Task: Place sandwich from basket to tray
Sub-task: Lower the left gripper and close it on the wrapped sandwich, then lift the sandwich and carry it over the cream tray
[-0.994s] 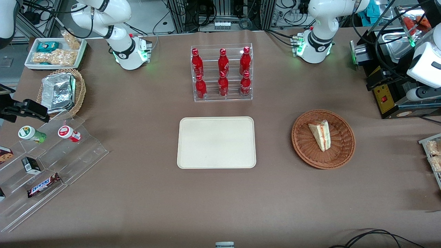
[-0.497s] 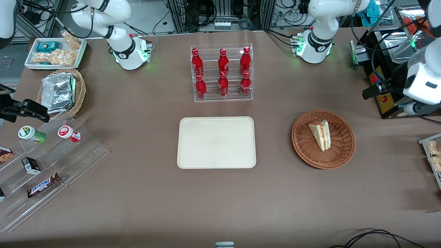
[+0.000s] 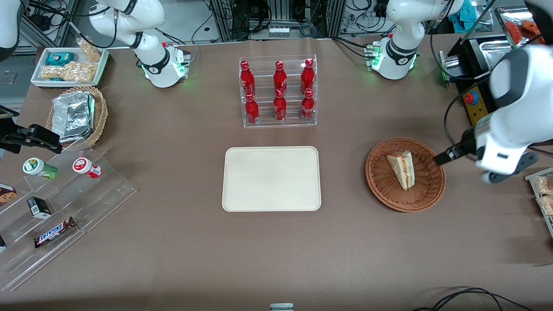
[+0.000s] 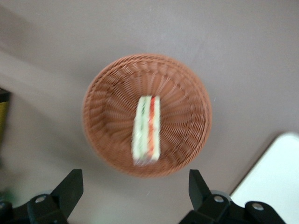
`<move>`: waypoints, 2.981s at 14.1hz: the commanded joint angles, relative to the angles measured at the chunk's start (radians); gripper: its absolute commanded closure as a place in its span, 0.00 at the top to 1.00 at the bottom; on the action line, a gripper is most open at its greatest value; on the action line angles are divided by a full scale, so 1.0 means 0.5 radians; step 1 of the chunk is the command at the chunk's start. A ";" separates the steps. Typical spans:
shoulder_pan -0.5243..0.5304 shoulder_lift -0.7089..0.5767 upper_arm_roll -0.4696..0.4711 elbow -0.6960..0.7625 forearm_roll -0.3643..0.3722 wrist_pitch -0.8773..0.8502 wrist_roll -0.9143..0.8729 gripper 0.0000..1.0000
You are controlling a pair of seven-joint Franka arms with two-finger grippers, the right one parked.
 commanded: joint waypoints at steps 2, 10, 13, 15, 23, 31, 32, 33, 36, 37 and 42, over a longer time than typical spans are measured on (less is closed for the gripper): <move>-0.029 0.032 0.004 -0.347 -0.030 0.510 -0.104 1.00; -0.036 0.119 0.001 -0.888 -0.024 1.291 -0.107 1.00; -0.036 0.171 0.001 -0.900 -0.027 1.291 -0.110 1.00; -0.039 0.198 -0.002 -0.915 -0.027 1.300 -0.113 1.00; -0.155 0.263 -0.005 -0.918 -0.027 1.199 -0.223 0.36; -0.207 0.091 -0.008 -0.824 0.001 0.948 -0.202 0.00; -0.262 0.076 -0.008 -0.741 -0.002 0.847 -0.214 0.00; -0.314 0.079 -0.011 -0.625 -0.002 0.715 -0.232 0.00; -0.562 0.124 -0.011 -0.309 -0.011 0.435 -0.328 0.01; -0.660 0.149 -0.011 -0.272 -0.020 0.432 -0.328 0.01; -1.142 0.532 -0.011 0.078 -0.036 0.597 -0.324 0.02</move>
